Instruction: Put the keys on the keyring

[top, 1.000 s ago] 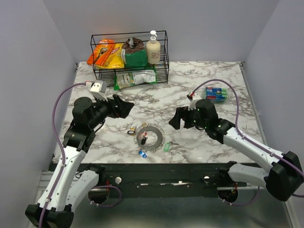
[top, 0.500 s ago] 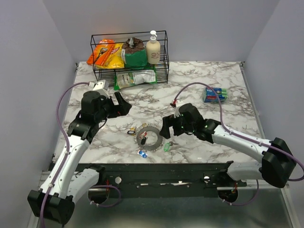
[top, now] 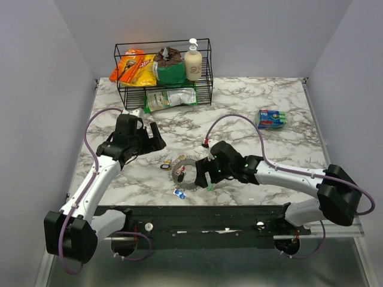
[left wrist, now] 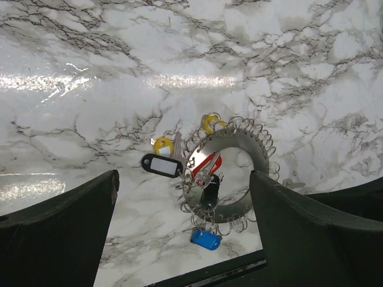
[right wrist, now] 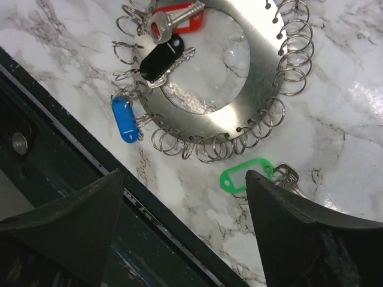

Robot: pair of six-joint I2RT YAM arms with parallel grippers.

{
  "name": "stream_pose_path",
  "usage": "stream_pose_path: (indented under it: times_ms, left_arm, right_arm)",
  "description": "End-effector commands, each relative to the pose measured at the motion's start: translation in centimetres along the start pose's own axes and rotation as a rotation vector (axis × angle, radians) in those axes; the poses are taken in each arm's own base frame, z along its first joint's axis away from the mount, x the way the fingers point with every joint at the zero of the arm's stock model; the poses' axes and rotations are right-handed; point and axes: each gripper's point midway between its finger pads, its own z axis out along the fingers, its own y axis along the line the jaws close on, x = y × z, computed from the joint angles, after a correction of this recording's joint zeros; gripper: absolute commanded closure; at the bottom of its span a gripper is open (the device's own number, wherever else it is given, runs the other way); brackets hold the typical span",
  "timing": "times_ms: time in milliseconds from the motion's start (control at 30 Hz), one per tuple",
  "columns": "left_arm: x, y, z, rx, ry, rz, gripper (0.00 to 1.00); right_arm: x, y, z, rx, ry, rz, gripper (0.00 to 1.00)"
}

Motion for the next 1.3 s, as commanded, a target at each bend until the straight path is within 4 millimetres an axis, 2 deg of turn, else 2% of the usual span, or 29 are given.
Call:
stream_pose_path:
  times_ms: [0,300,767,867,1267]
  left_arm:
    - [-0.2,0.9,-0.4,-0.046,-0.016,0.007,0.01]
    - [-0.1,1.1,-0.4,-0.052,-0.013,0.023,0.01]
    - [-0.6,1.3,-0.8,-0.062,-0.038,0.055,0.01]
    - [-0.6,1.5,-0.8,-0.077,-0.035,0.051,0.01]
    - [-1.0,1.1,-0.7,-0.060,-0.042,0.044,0.01]
  right_arm:
    - [0.0,0.9,0.6,-0.017,0.024,0.028,0.12]
    - [-0.1,1.8,0.7,-0.048,0.033,0.066,0.17]
    - [0.3,2.9,2.3,-0.088,0.106,0.094,0.34]
    - [0.7,2.9,2.8,-0.084,0.137,0.100,0.43]
    - [1.7,2.2,3.5,-0.042,0.199,0.125,0.50]
